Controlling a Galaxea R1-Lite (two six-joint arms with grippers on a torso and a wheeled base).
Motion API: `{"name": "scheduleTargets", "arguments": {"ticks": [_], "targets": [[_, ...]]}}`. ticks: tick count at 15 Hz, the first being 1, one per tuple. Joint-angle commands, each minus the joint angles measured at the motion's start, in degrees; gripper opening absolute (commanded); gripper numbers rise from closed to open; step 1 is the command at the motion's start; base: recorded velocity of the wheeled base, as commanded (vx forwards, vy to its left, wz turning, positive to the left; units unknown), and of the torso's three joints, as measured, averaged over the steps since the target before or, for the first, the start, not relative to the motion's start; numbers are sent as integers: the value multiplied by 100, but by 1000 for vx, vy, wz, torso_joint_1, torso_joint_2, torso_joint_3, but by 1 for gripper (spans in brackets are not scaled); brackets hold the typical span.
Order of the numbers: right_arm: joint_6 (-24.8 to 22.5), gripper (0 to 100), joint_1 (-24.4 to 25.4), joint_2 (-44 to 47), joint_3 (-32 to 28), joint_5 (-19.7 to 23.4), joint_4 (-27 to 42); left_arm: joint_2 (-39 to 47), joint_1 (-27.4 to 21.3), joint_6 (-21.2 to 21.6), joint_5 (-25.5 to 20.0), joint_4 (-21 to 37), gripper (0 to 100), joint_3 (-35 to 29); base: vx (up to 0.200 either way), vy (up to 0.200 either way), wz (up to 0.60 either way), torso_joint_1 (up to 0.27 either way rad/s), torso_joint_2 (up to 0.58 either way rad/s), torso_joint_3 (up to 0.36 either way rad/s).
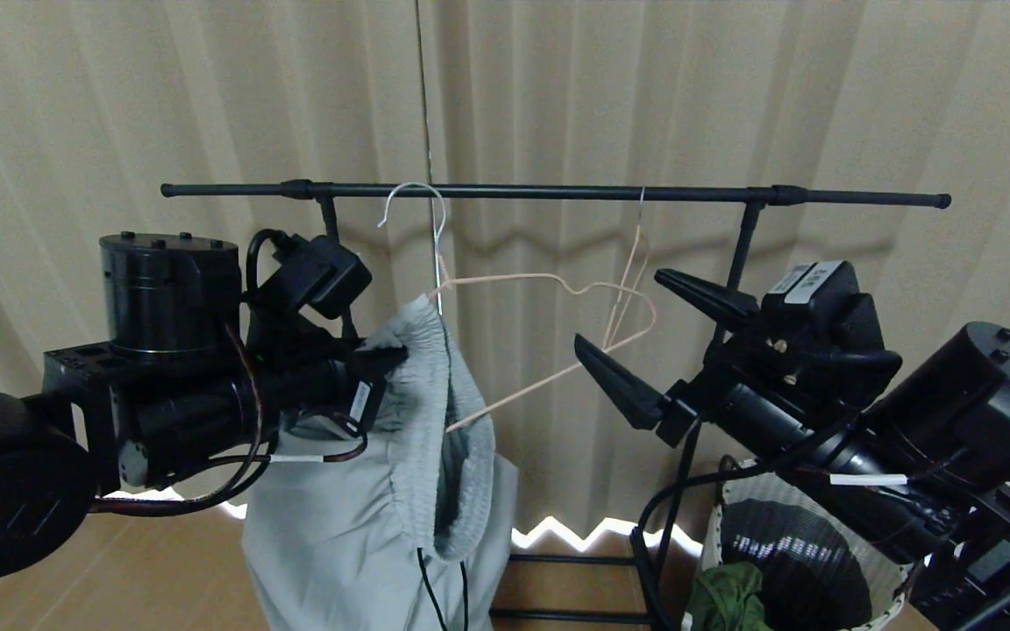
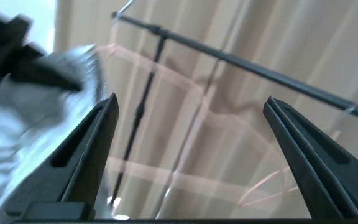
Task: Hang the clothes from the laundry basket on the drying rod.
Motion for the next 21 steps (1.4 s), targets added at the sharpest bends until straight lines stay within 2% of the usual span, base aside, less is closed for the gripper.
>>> {"name": "scheduleTargets", "arguments": {"ticks": [1, 3, 4, 6, 9, 10, 11, 15, 18, 21], "targets": [[-3, 100, 6, -11, 141, 160, 5, 28, 6, -165, 34, 8, 0, -10, 0, 0, 0, 0, 0, 0], [-3, 100, 24, 16, 282, 467, 5, 90, 24, -209, 174, 17, 0, -2, 0, 0, 0, 0, 0, 0], [-3, 100, 41, 51, 440, 520, 23, 160, 24, -218, 464, -10, 0, -19, 0, 0, 0, 0, 0, 0], [-3, 100, 94, 244, 721, 520, 40, 187, -20, -236, 737, -150, 0, -10, 0, 0, 0, 0, 0, 0], [14, 100, 85, 816, 625, 494, 76, 151, -152, -367, 420, -968, 0, 139, 0, 0, 0, 0, 0, 0], [14, 100, 85, 1000, 528, 485, 76, 20, -170, -367, 86, -1152, 0, 244, 0, 0, 0, 0, 0, 0], [23, 100, 85, 1106, 440, 485, 84, -86, -178, -367, -133, -1152, 0, 297, 0, 0, 0, 0, 0, 0], [41, 100, 85, 1343, 256, 485, 93, -209, -442, -359, -195, -1170, 0, 297, 0, 0, 0, 0, 0, 0], [471, 100, 94, 1396, 106, 467, 181, -253, -609, -350, -177, -1170, 0, 297, 0, 0, 0, 0, 0, 0], [577, 100, 85, 1422, 1, 459, 410, -323, -723, -341, -177, -1170, 0, 306, 0, 0, 0, 0, 0, 0]]}}
